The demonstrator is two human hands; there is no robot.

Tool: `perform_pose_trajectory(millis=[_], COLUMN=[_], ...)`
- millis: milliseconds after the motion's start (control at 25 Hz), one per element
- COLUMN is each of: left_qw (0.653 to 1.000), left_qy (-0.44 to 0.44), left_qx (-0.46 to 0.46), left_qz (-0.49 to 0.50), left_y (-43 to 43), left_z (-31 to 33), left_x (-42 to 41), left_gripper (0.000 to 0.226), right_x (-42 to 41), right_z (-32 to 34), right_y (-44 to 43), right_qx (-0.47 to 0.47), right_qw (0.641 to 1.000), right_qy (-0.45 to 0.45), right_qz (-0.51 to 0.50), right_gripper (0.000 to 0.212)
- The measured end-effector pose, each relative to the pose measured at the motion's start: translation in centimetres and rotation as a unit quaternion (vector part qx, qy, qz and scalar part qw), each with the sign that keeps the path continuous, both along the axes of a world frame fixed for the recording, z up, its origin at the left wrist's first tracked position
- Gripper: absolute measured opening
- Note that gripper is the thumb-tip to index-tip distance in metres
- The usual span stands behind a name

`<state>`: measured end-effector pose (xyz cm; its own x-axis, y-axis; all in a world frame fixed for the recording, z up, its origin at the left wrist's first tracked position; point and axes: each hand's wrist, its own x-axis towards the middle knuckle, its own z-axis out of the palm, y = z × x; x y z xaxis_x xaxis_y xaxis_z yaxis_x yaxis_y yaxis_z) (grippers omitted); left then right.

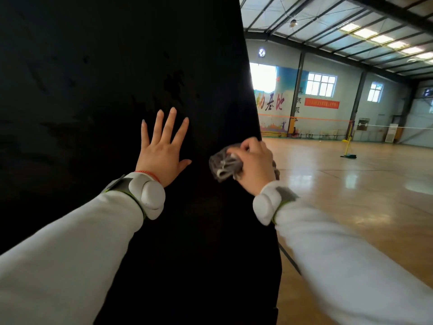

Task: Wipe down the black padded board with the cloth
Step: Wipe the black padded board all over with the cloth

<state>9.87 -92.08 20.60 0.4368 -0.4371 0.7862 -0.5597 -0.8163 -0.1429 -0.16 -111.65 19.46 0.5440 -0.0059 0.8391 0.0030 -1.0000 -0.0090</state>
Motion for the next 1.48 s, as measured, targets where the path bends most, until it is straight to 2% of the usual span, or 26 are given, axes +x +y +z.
perform_pose_trajectory(millis=[160,200,320,360,440,680,840,880,1000,1080,1160,1320,1480], left_qw=[1.000,1.000,1.000,1.000,1.000,1.000,0.999,0.999,0.999,0.999,0.999,0.999,0.999], left_qy=[0.013,0.015,0.011,0.010,0.008,-0.010,0.016,0.018,0.016,0.012,0.009,-0.006,0.014], left_qx=[0.006,0.009,0.004,0.003,0.008,0.020,0.040,0.049,0.047,0.044,0.037,0.026,0.036], left_qz=[0.001,0.002,-0.006,-0.010,-0.011,-0.007,0.010,0.015,0.017,0.011,0.001,-0.018,-0.005], left_y=[0.2,0.3,0.1,0.1,0.3,1.2,1.4,1.5,1.5,1.6,1.7,2.6,2.8], left_z=[0.3,0.3,0.2,0.2,0.0,-1.8,-3.5,-3.7,-4.0,-4.0,-4.1,-7.0,-9.3], left_x=[-0.1,-0.1,-0.1,-0.1,0.1,0.6,0.6,0.6,1.0,0.9,1.0,1.2,1.4], left_gripper=[0.097,0.097,0.097,0.098,0.097,0.096,0.106,0.107,0.108,0.108,0.105,0.098,0.102], right_x=[-1.6,-1.8,-0.9,-0.5,0.5,0.7,-1.3,-1.5,-0.7,0.2,0.8,0.1,-1.1], right_z=[-3.4,-2.6,3.3,5.2,6.4,-2.6,-6.9,-6.3,-0.9,1.4,0.1,-6.7,-8.9], right_y=[-0.7,-0.5,0.4,0.8,1.2,0.5,-0.1,-0.1,0.6,1.3,1.2,0.4,0.2], right_qx=[-0.036,-0.028,0.046,0.071,0.068,0.020,-0.032,-0.019,0.042,0.054,0.038,-0.007,-0.027], right_qw=[0.988,0.990,0.997,0.993,0.993,1.000,0.989,0.990,0.998,0.995,0.997,1.000,0.980], right_qy=[0.152,0.136,-0.057,-0.090,-0.094,-0.019,0.148,0.139,-0.043,-0.082,-0.055,0.024,0.194], right_qz=[-0.002,0.004,0.002,-0.008,-0.037,0.009,0.005,0.011,0.022,-0.003,-0.029,0.005,-0.027], right_gripper=[0.025,0.025,0.035,0.036,0.035,0.034,0.025,0.026,0.038,0.039,0.036,0.030,0.025])
